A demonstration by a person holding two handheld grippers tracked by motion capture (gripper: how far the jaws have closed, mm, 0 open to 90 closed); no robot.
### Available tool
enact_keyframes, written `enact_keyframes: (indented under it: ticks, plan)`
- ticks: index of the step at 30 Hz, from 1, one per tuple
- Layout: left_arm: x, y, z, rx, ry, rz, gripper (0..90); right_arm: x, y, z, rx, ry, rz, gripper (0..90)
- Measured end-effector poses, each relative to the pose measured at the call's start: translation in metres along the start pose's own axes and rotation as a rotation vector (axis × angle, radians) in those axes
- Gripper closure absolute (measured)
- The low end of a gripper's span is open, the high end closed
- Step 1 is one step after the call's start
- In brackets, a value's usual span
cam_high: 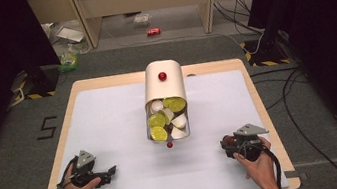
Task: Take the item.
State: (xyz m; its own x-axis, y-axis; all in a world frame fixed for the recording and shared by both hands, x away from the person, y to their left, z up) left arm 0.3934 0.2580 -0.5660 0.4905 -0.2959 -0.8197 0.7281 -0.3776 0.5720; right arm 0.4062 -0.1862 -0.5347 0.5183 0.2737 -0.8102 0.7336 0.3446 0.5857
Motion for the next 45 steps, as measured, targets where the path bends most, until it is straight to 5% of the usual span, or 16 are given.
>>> enact_keyframes:
  ticks: [25,45]
  plan:
    - [0.0,0.0,0.0,-0.001,-0.001,0.0,7.1,-0.027,0.02,-0.004,0.004,0.023,0.144,31.8]
    - [0.0,0.0,0.0,-0.001,-0.002,0.0,7.2,-0.034,0.029,-0.024,-0.022,0.071,0.175,27.6]
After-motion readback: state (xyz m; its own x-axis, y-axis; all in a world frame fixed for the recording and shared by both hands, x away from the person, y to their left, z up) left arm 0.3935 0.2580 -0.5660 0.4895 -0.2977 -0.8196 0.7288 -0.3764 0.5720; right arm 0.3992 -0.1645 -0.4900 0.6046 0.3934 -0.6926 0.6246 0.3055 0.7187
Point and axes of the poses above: each handheld gripper's, and its own axes: x roughly forward along the jaws, y roughly out of its top, z roughly to its right, the point moved 9 cm from there along x, roughly forward along the jaws, and after that the axes turned 13 degrees about -z, right-handed, at the moved point
